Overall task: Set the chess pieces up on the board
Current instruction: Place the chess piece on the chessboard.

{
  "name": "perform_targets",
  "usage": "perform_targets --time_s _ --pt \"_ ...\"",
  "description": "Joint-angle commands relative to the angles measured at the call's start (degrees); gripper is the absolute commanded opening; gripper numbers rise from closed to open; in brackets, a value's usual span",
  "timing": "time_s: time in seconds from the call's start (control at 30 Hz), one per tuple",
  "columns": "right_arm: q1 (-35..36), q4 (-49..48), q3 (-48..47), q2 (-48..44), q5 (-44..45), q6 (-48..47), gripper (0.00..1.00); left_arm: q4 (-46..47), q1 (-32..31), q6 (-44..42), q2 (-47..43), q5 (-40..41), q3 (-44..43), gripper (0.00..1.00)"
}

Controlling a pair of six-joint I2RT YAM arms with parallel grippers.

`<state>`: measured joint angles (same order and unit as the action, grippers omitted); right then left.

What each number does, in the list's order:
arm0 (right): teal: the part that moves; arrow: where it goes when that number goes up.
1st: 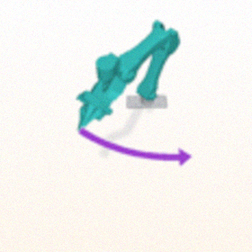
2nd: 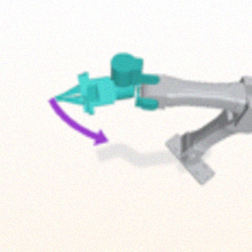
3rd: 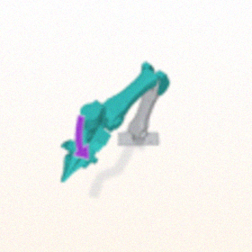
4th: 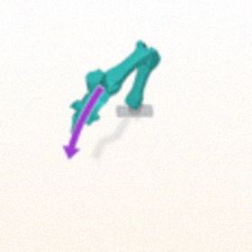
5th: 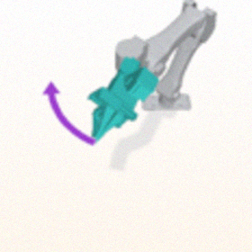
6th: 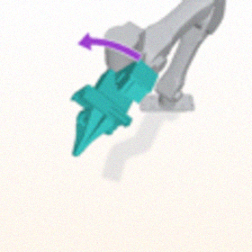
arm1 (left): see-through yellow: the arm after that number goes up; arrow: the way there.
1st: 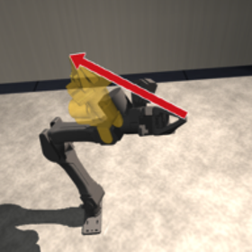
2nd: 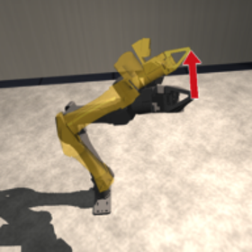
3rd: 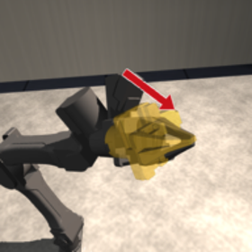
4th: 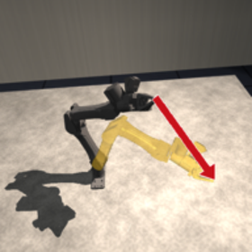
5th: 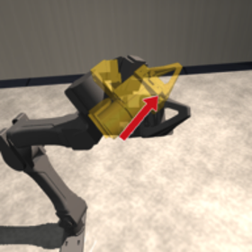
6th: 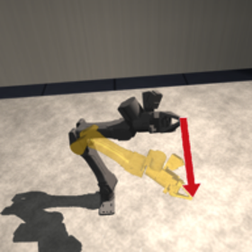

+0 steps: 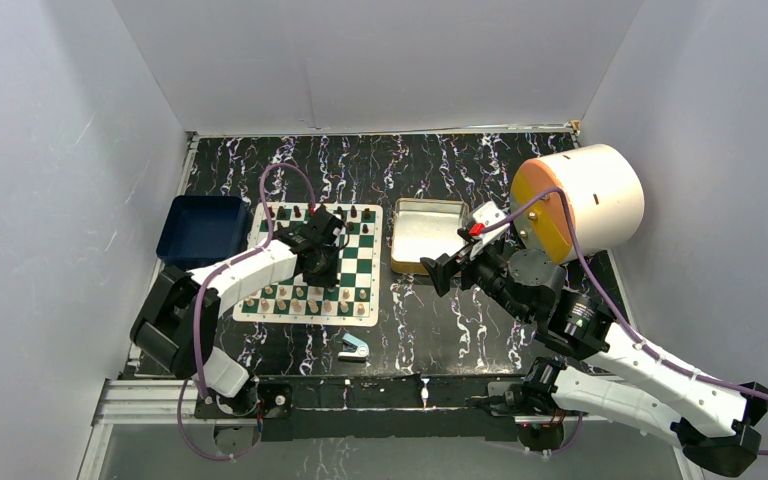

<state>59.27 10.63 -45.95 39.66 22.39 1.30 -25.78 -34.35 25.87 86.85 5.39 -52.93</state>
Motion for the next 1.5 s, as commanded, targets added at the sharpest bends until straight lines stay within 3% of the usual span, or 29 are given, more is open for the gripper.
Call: perform_targets --time_s 0.0,0.83,1.27,1.47 --pt "0.0 -1.6 -1.6 -1.1 0.9 0.0 0.99 0.5 -0.5 0.8 -0.1 2.3 0.3 0.08" --pt "0.0 -1.8 -1.3 -1.3 0.7 0.1 0.99 -0.9 -1.3 0.3 3.6 2.0 -0.8 0.11" --pt "0.0 -1.0 -0.5 -1.3 0.1 1.3 0.99 -2.9 -1.4 -0.1 2.2 0.3 -5.1 0.35" --pt "0.0 3.5 -1.9 -0.9 2.9 12.2 0.99 -7.4 -1.4 -0.8 -0.1 0.3 -14.0 0.39"
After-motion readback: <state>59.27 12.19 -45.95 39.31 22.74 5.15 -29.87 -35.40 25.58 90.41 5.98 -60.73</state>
